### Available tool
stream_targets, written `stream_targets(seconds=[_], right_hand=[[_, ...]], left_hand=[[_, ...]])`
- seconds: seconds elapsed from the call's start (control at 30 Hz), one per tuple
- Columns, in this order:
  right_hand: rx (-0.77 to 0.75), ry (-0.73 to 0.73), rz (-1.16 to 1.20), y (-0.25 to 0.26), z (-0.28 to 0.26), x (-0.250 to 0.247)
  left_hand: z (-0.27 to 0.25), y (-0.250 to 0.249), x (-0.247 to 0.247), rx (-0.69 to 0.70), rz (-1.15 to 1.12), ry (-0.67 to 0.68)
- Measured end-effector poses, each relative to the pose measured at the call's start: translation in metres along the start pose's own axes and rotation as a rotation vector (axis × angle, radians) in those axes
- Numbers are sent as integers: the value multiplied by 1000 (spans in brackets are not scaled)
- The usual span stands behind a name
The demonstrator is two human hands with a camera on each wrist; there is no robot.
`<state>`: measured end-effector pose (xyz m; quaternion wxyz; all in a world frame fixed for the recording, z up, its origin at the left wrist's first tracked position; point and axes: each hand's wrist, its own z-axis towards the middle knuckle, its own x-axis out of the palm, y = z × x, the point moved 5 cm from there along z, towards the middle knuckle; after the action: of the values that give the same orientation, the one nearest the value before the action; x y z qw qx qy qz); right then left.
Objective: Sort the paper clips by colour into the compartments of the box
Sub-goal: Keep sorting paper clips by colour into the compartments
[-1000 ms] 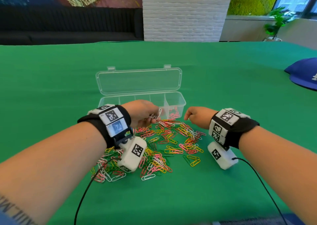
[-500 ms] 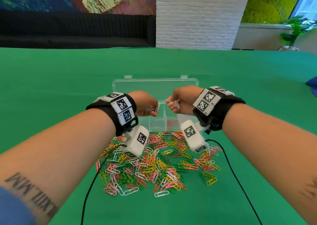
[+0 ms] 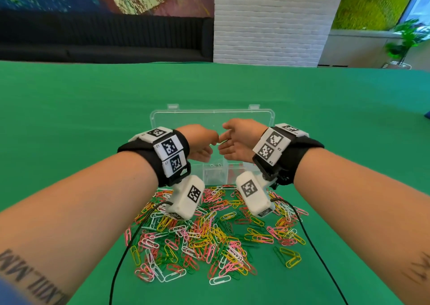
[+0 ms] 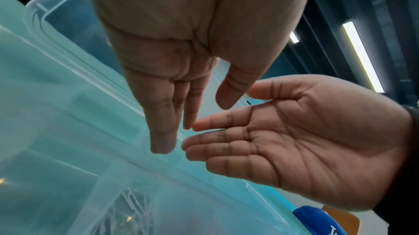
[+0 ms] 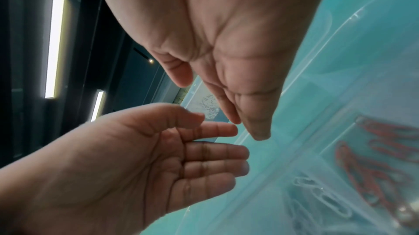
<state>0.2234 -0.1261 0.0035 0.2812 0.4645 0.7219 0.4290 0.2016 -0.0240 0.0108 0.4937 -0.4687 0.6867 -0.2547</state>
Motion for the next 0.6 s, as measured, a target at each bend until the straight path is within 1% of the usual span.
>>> stream_targets(seconds=[0.1, 0.17, 0.27, 0.37, 0.43, 0.6], right_hand=[[-63, -11, -13, -3, -8, -8], [-104, -40, -74, -5, -17, -15], [-143, -85, -233, -11, -36, -27], [-211, -79, -450, -22, -57, -37], [-235, -84, -589, -33, -70, -44], [-229, -41, -977, -64, -99, -58]], left_hand=[[-6, -1, -2, 59, 61, 15], [-15, -4, -4, 146, 173, 4], [-33, -8, -5, 306, 334, -49], [-53, -4, 2, 413, 453, -24], [-65, 3, 12, 450, 565, 22], [-79, 26, 37, 466, 822, 133]])
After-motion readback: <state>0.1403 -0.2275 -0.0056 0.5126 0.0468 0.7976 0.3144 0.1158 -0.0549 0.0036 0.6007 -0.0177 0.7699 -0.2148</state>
